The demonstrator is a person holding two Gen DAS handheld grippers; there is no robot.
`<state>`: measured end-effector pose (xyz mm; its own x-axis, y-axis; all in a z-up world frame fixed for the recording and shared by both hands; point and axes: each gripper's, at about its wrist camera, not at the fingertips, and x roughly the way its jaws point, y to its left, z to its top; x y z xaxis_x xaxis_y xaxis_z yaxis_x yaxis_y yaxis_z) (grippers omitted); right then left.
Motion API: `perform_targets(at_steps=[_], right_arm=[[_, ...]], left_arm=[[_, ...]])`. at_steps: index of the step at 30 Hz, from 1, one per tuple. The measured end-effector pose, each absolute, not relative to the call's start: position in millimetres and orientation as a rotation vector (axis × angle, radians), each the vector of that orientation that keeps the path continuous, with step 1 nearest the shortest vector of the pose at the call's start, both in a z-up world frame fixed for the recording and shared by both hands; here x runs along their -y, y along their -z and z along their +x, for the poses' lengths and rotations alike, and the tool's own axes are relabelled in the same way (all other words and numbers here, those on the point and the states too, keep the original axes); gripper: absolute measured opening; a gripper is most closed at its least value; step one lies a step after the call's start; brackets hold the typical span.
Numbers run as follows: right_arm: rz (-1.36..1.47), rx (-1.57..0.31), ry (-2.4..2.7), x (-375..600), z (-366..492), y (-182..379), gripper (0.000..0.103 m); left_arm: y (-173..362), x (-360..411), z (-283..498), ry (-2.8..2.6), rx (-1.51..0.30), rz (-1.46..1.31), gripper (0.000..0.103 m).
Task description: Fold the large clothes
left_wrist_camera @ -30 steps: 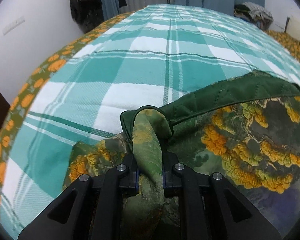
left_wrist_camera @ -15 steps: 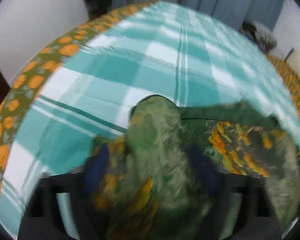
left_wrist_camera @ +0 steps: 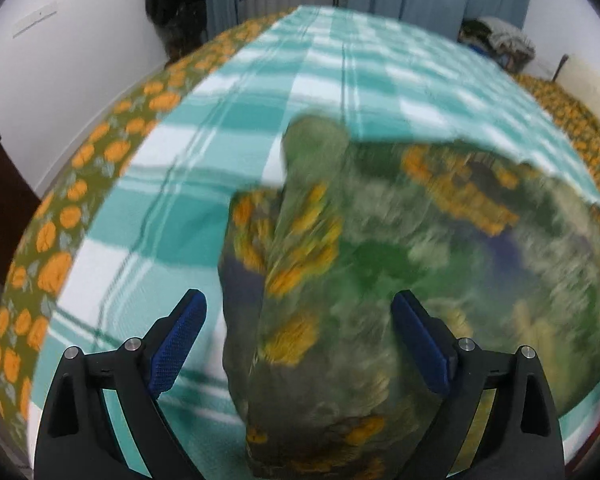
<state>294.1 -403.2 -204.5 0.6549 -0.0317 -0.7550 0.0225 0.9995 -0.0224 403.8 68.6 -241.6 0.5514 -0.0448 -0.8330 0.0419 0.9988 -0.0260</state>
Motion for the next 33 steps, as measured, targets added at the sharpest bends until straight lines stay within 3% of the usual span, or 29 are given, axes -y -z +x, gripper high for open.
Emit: perform_targets(at_steps=[1, 6, 17, 33], right_arm=[[-0.021, -0.879, 0.029, 398.2, 288.9, 211.5, 0.087], [0.093, -0.939, 0.07, 408.7, 277.4, 249.3, 0.087], [0.047, -0.955, 0.157, 396.0, 279.5, 244.9, 0.087], [-0.016, -0.977, 0.196, 381.5, 280.4, 243.8, 0.087]], left_arm=[[248.1, -72.6, 403.6, 0.05, -0.997, -0.021, 0.102], [269.6, -94.0, 406.3, 0.065, -1.057, -0.214, 0.103], [243.7, -81.0, 367.4, 0.004, -1.007, -0.133, 0.102], [253.1, -64.6, 350.2, -0.081, -0.954, -0.084, 0.103]])
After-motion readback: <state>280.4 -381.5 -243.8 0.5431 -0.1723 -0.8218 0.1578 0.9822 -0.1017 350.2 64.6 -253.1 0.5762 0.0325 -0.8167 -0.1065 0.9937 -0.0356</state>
